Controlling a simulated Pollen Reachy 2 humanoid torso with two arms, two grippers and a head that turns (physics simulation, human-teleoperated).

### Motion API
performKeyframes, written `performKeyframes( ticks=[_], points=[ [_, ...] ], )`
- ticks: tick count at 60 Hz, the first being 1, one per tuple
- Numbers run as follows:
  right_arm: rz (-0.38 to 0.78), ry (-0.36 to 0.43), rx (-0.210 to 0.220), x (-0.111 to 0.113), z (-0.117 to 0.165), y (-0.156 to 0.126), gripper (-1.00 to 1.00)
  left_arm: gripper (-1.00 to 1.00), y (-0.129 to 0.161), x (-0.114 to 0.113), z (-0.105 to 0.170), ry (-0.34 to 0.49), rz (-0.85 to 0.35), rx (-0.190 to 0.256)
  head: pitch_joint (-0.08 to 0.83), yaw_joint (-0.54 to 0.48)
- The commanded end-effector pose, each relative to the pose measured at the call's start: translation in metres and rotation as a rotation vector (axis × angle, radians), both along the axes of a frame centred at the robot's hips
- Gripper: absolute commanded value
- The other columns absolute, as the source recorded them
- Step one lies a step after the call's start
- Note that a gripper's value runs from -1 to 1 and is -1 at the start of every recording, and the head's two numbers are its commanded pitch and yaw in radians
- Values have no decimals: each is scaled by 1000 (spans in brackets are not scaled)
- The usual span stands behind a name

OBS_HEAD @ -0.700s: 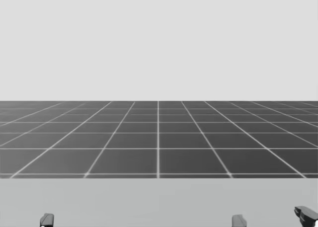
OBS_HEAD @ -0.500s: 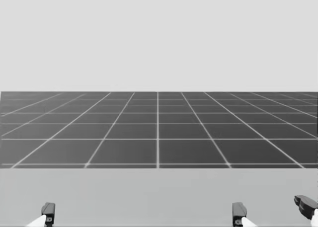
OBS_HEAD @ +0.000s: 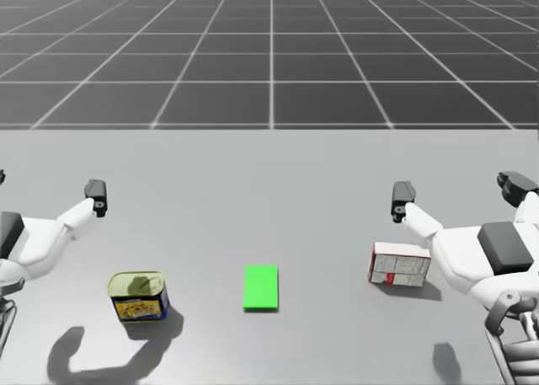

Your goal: Look at the card. If it is red, pick the object on the left. If it is green, pick the object on the right.

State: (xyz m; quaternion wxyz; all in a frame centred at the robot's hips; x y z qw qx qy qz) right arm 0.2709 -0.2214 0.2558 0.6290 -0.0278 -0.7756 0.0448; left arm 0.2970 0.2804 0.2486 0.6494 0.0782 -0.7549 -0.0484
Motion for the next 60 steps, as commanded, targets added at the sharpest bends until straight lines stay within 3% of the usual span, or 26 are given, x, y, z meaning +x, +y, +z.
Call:
performKeyframes(
  ticks=[1, 14, 46, 60],
  points=[
    [-2, -1, 3, 0, -1, 2, -1000, -1000, 1, 0, 1, -3, -2, 0, 494, 7],
    [-3, -9, 2, -1, 0, 2, -1000, -1000, -1, -1, 1, 0, -4, 2, 624, 31],
    [-3, -4, -2, 0, -2, 3, -1000, -1000, -2, -2, 2, 0, -7, 2, 689, 34],
    [-1, 0, -2, 0, -2, 4, -1000, -1000, -3, -2, 2, 0, -7, 2, 674, -98]
  ],
)
